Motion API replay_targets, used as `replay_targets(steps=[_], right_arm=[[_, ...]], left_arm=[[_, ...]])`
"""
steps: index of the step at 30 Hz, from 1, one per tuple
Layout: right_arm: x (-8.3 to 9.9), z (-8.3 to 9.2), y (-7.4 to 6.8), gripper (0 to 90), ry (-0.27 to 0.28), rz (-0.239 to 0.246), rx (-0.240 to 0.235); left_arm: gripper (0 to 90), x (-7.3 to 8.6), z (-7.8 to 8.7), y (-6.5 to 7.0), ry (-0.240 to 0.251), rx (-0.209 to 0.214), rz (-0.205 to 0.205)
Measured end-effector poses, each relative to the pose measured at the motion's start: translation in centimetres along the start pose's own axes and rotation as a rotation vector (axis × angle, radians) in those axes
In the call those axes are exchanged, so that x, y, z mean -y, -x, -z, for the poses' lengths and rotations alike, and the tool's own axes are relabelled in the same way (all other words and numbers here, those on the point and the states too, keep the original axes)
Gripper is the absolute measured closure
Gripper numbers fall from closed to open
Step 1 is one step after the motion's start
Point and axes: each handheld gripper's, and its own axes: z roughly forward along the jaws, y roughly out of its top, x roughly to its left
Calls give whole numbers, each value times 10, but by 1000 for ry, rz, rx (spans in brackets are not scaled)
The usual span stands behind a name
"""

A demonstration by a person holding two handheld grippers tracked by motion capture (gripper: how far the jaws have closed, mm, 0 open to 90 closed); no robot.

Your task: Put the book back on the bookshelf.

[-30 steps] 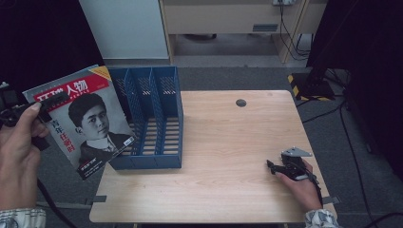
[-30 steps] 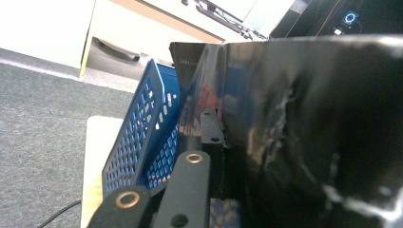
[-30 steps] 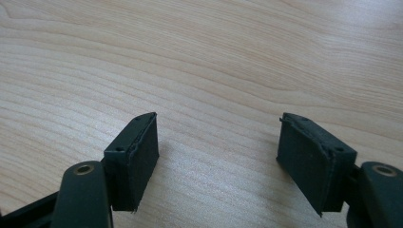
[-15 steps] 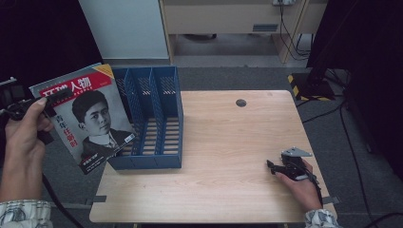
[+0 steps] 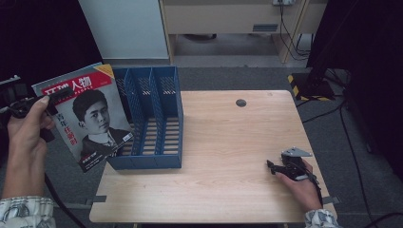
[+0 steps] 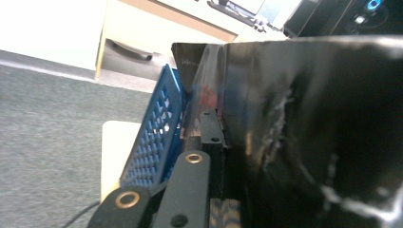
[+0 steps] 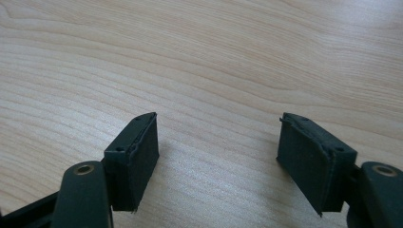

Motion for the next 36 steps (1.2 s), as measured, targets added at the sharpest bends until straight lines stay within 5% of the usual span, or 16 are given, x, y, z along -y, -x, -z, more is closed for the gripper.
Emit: replay_targets(steps=[15,36], right_arm=[[0,0,0,300,-2,-4,-1],[0,0,0,300,-2,-4,-2]], left_arm=[[857,6,-7,3,14,-50,-59],[854,16,-39,24,28,-11,-43]])
